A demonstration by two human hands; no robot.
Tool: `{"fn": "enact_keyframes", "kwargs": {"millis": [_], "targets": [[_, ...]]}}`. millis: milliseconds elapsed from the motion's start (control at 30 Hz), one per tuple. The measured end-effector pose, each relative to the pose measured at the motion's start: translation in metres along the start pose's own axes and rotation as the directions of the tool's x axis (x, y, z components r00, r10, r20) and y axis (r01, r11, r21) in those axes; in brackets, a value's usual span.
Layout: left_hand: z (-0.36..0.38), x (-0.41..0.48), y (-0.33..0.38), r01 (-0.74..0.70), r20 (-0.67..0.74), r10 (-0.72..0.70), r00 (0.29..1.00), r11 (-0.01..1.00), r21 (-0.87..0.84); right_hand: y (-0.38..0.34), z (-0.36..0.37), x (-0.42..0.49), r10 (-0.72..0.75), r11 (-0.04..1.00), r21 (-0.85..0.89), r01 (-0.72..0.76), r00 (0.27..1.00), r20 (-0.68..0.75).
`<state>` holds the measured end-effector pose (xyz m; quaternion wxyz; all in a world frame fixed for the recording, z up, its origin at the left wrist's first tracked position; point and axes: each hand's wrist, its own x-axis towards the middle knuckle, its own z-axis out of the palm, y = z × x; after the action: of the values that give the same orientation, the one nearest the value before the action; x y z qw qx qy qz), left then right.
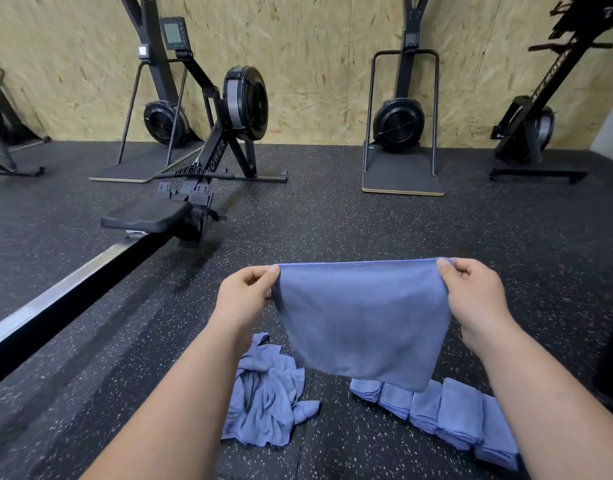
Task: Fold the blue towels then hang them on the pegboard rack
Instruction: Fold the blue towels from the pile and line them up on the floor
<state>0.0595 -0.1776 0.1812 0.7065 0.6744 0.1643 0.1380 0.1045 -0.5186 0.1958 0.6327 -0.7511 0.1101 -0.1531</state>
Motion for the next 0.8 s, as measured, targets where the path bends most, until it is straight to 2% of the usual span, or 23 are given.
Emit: {"fn": "enact_keyframes", "kwargs": {"millis": [167,267,467,633,800], "targets": [[0.007,-0.002,-0.004,0.128,-0.056,-0.131,0.990,0.989,-0.068,-0.002,0.003,-0.006,0.141,0.987,0.063,-0.145,0.988,0.062],[0.017,-0.006,-0.010,0.149,-0.090,-0.152,0.984,0.988,-0.040,-0.004,0.012,-0.014,0.160,0.986,0.048,-0.163,0.985,0.060],[0.052,-0.029,-0.008,0.073,-0.043,-0.072,0.996,0.997,0.028,-0.007,0.045,-0.040,0.065,0.997,-0.050,-0.059,0.990,0.123],[0.077,-0.047,-0.005,0.023,0.049,-0.023,0.999,1.000,0.003,-0.010,0.070,-0.058,0.025,1.000,-0.005,-0.025,0.978,0.205],[0.082,-0.056,-0.004,0.022,0.071,-0.023,0.997,1.000,0.011,-0.018,0.079,-0.073,-0.112,0.985,-0.102,0.137,0.969,0.219]]}}
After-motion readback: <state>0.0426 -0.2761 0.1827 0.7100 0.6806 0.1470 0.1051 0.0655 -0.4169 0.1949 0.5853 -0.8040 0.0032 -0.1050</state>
